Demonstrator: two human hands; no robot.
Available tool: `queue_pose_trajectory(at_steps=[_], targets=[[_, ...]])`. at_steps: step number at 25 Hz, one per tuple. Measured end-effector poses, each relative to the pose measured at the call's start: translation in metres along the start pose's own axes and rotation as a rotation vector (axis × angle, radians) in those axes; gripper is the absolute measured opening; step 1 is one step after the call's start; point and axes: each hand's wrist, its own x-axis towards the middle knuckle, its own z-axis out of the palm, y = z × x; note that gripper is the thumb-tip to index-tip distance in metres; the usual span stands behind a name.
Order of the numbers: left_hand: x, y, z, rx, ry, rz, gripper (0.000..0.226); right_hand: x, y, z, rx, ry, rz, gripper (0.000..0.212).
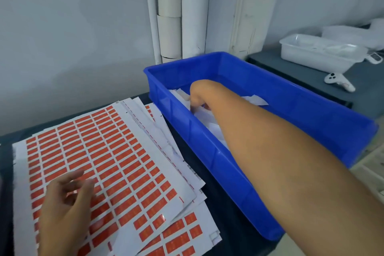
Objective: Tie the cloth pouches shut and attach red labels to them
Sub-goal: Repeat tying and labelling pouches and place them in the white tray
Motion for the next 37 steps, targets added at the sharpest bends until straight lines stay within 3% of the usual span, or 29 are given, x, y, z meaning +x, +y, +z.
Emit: queue_pose_trajectory(at_steps=[6, 9, 13, 23, 29, 33, 37], targets=[[-0.001, 0.004, -0.001, -0.029, -0.014, 0.003, 0.021, -0.014, 0.001, -0.013, -0.227, 0.050, -0.006, 0.018], [0.000, 0.004, -0.002, -0.039, -0.019, 0.002, 0.022, -0.017, 0.007, -0.018, -0.148, -0.004, 0.008, 0.015], [0.003, -0.002, -0.003, -0.044, -0.011, 0.006, 0.021, -0.019, 0.012, -0.017, 0.011, -0.016, -0.014, 0.031], [0.010, -0.017, -0.002, -0.079, 0.001, 0.009, 0.022, -0.020, 0.019, -0.021, 0.048, 0.061, -0.021, 0.013], [0.002, -0.010, -0.004, -0.062, -0.024, 0.061, 0.039, -0.034, 0.017, -0.045, 0.005, 0.132, -0.027, 0.011], [-0.002, -0.008, -0.008, -0.042, -0.033, 0.077, 0.050, -0.063, -0.004, -0.078, -0.097, 0.320, -0.076, 0.016], [-0.001, -0.010, -0.012, -0.090, 0.034, 0.066, 0.030, -0.105, -0.046, -0.103, -0.152, 0.506, -0.220, 0.027]])
